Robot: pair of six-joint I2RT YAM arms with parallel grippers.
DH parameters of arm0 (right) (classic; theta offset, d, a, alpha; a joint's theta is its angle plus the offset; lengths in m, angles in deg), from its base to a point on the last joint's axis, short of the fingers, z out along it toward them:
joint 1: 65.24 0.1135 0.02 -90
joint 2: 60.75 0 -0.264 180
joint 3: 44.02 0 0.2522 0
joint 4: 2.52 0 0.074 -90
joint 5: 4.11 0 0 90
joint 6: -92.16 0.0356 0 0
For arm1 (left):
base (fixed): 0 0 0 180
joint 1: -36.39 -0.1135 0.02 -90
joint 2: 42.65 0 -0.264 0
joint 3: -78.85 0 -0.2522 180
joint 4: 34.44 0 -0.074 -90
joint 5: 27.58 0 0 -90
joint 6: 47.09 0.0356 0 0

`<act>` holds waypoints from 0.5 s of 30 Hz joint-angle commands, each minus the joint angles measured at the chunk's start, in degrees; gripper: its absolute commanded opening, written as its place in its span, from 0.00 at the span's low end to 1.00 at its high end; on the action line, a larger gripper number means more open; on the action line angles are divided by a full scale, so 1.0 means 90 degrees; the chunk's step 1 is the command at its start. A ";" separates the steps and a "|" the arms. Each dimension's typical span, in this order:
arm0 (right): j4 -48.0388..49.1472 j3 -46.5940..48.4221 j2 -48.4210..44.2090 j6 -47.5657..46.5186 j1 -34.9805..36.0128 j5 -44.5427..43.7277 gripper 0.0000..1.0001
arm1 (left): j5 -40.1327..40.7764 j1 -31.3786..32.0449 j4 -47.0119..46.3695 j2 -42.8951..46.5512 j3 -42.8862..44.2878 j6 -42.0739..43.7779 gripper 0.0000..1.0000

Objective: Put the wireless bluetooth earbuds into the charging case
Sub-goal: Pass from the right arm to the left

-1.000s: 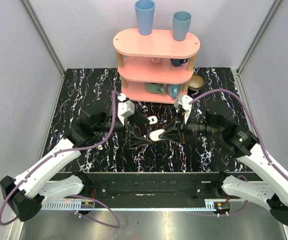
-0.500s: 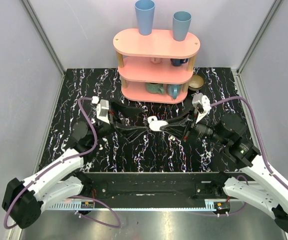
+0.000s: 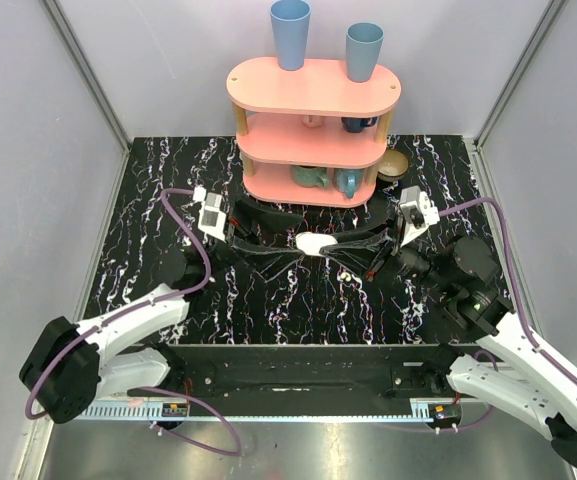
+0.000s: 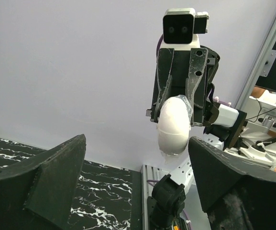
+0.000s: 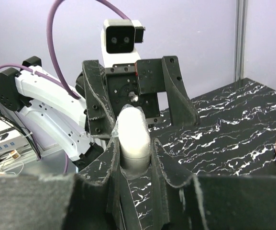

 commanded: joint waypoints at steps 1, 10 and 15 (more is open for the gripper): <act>0.0510 0.0051 -0.0006 0.0078 -0.0007 -0.0014 0.00 | -0.0118 0.0059 -0.1398 -0.0134 0.0171 -0.0285 0.89; 0.0335 0.0139 0.0082 0.0107 -0.0007 0.0064 0.00 | -0.0401 0.0225 -0.1701 -0.0436 0.0494 -0.0481 0.79; 0.0237 0.0178 0.0111 0.0078 -0.0007 0.0123 0.00 | -0.0509 0.0283 -0.1681 -0.0505 0.0611 -0.0520 0.67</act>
